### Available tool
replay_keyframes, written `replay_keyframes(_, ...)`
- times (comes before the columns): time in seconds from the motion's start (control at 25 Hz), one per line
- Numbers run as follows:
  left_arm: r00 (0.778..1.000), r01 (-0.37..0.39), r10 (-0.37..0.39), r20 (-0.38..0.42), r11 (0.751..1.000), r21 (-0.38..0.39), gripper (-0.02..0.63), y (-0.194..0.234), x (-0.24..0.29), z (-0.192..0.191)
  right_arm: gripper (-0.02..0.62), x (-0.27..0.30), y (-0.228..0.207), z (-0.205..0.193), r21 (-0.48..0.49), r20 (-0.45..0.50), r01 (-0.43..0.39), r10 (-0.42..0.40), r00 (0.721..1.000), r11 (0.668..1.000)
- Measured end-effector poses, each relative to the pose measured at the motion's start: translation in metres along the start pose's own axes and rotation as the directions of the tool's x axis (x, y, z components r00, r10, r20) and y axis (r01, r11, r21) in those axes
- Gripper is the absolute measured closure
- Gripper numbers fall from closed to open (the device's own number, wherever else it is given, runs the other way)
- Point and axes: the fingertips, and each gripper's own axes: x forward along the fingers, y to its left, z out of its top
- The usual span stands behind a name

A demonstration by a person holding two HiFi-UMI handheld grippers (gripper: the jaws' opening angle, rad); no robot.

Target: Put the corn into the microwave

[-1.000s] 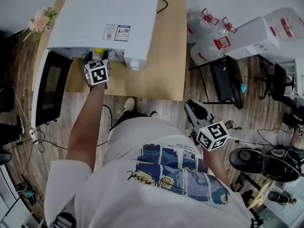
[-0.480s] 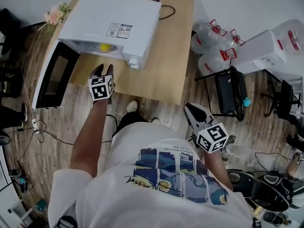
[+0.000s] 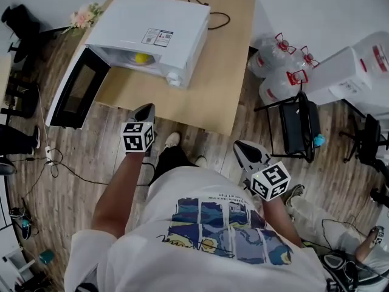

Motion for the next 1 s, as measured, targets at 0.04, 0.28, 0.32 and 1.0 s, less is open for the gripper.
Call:
replay_keyframes(0.04, 1.0, 0.028, -0.028, -0.001, 1.0, -0.009, 0.598, -0.009, -0.005, -0.001, 0.578, -0.001, 0.002, -0.001, -0.006, 0.0, -0.008, 0.008, 1.0, 1.0)
replay_keyframes(0.28, 0.982, 0.189, -0.189, 0.009, 0.982, -0.004, 0.598, -0.072, -0.031, -0.003, 0.58, -0.01, 0.012, -0.003, -0.047, -0.005, -0.047, 0.047, 0.999, 0.998)
replay_keyframes(0.32, 0.977, 0.211, -0.211, 0.006, 0.977, 0.003, 0.598, -0.082, -0.034, -0.003, 0.58, -0.011, 0.013, -0.003, -0.052, -0.003, -0.05, 0.05, 0.999, 0.997)
replay_keyframes(1.0, 0.948, 0.319, -0.319, -0.009, 0.947, 0.047, 0.598, -0.153, -0.064, -0.004, 0.584, -0.035, 0.021, -0.016, -0.071, 0.014, -0.068, 0.069, 0.998, 0.995)
